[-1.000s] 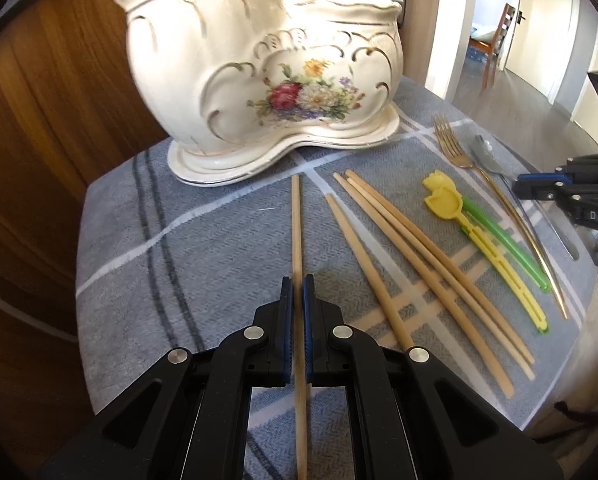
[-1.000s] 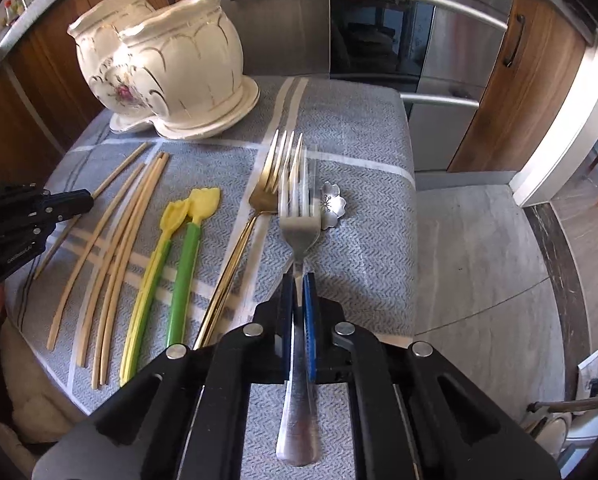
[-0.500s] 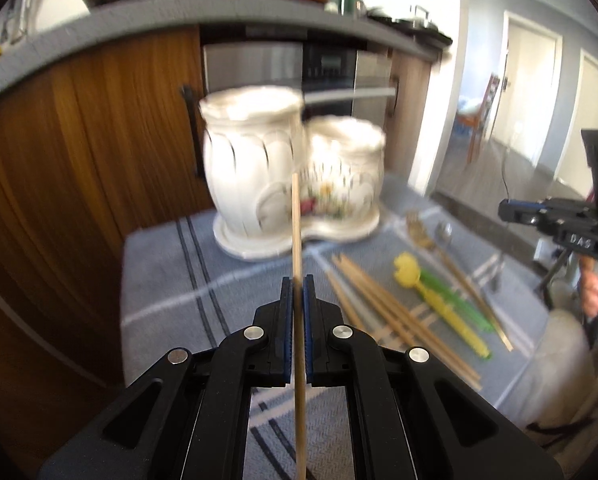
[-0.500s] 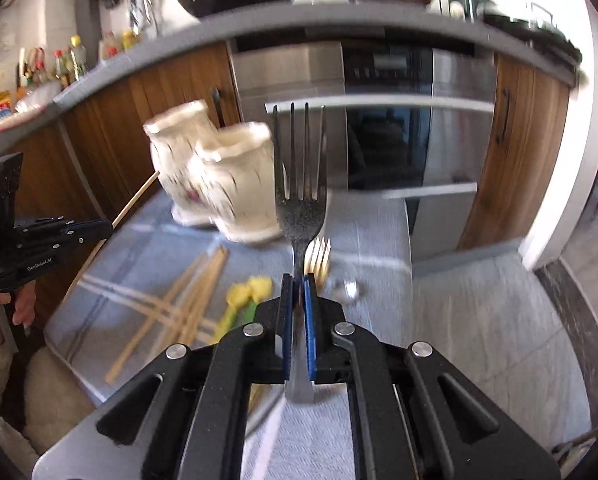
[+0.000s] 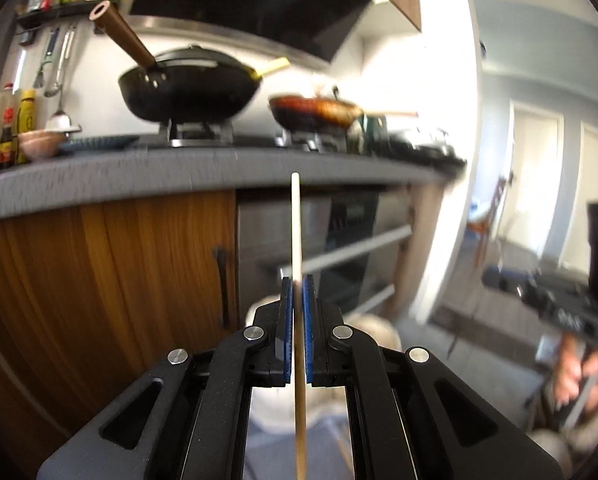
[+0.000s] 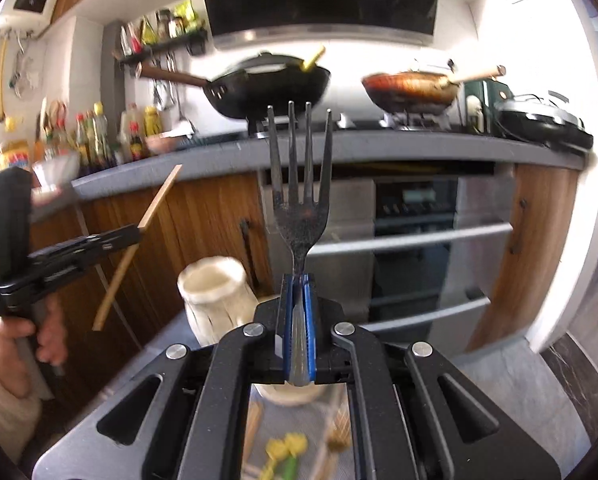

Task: Organize utensils
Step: 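Lift the chopstick with the left tool while the right tool carries the silver fork to the holder, then release the chopstick into the larger pot while the right tool drops the fork into the smaller pot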

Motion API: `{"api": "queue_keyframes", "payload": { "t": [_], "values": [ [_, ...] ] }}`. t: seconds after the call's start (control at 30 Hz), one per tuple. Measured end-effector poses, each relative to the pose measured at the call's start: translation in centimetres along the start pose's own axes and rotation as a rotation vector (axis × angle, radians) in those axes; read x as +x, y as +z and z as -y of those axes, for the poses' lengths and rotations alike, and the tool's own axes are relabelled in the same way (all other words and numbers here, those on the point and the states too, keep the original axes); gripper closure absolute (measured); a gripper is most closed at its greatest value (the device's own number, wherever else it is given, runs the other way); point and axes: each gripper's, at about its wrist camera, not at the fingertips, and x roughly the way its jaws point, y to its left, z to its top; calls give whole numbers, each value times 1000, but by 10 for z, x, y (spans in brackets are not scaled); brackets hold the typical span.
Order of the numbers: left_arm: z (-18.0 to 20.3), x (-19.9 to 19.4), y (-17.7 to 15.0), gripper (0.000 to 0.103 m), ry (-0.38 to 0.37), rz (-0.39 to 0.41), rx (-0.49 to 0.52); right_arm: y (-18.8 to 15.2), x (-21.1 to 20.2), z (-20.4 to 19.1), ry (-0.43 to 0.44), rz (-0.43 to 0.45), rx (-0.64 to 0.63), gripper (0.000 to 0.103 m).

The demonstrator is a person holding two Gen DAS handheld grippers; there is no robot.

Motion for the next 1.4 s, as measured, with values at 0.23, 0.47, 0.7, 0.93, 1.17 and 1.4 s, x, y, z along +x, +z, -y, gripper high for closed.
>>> {"api": "queue_keyframes", "payload": {
  "t": [0.23, 0.47, 0.7, 0.93, 1.17, 1.4],
  "values": [
    [-5, 52, 20, 98, -30, 138, -96, 26, 36, -2, 36, 17, 57, 98],
    [-4, 94, 4, 98, 59, 115, -89, 11, 77, 6, 22, -60, 110, 98],
    [-11, 93, -21, 98, 41, 30, -79, -12, 99, 12, 28, -147, 129, 98],
    [-17, 78, -45, 98, 56, -65, -56, -28, 113, 10, 24, -204, 134, 98],
    [-17, 73, -53, 89, 91, -114, -17, -35, 127, 6, 5, -247, 122, 98],
    [-16, 59, -57, 63, 106, -114, -18, -41, 141, 2, -6, -289, 112, 98]
  ]
}}
